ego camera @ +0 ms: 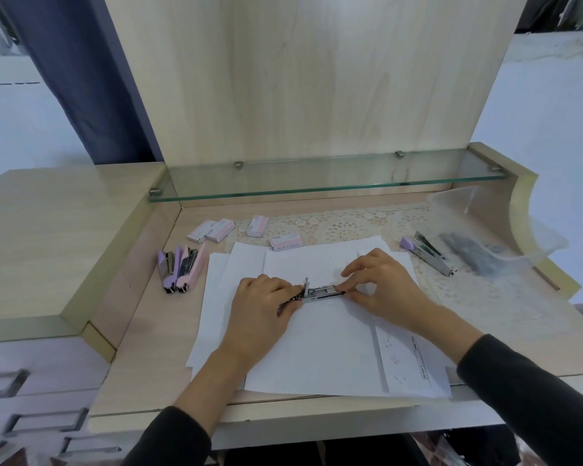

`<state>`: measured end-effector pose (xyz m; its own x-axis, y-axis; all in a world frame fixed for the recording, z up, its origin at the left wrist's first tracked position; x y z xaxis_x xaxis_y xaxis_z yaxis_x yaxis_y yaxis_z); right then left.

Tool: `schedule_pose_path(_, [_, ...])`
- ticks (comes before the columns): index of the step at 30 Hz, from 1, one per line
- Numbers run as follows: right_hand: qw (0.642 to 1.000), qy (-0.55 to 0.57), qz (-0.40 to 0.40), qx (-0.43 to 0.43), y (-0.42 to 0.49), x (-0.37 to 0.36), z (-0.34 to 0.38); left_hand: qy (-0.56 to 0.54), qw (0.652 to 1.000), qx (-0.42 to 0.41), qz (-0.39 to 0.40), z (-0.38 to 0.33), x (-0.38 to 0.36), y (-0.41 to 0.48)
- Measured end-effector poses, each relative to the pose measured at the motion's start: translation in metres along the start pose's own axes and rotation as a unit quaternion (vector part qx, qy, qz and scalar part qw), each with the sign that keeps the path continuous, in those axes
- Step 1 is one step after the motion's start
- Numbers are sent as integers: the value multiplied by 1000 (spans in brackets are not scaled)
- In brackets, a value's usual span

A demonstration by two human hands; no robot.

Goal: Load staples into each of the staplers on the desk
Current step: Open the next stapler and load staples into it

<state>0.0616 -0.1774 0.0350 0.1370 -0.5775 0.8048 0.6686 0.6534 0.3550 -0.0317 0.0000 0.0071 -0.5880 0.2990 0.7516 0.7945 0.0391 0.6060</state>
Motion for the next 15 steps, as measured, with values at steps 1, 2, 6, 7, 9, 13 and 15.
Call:
schedule_pose_path(1, [1000,-1,1,-4,-1,1,-1,2,1000,0,3,0,0,0])
schedule_pose_path(2, [1000,1,1,-11,-2,2,-2,6,1000,-1,4,1,0,1])
schedule_pose_path(6, [999,13,6,-35,-2,5,-3,10,1000,2,10,6,1,4])
schedule_pose_path(7, [999,16,6,-40,-3,5,-3,15,1000,0,15,7,1,5])
schedule_pose_path(9, [998,18,7,-53,-4,5,-2,22,1000,-4,16,5,2,6])
schedule_pose_path(13, [996,42,-20,-71,-8,0,-3,-30,999,4,-28,1,5,3])
schedule_pose_path(15, [996,50,-23,-66,-8,-3,-5,-62,997,16,-41,0,8,1])
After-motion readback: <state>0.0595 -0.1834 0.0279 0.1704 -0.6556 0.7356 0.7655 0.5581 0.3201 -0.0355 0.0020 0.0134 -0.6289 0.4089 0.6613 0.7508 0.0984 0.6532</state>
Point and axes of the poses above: each hand's wrist, its own y-axis towards the middle knuckle, its own x-axis out of the back of the hand, z = x × y, the point moved 2 cm from there along y, towards the middle knuckle, and after that the axes turned 2 degrees about -z, right-handed, at the moved point
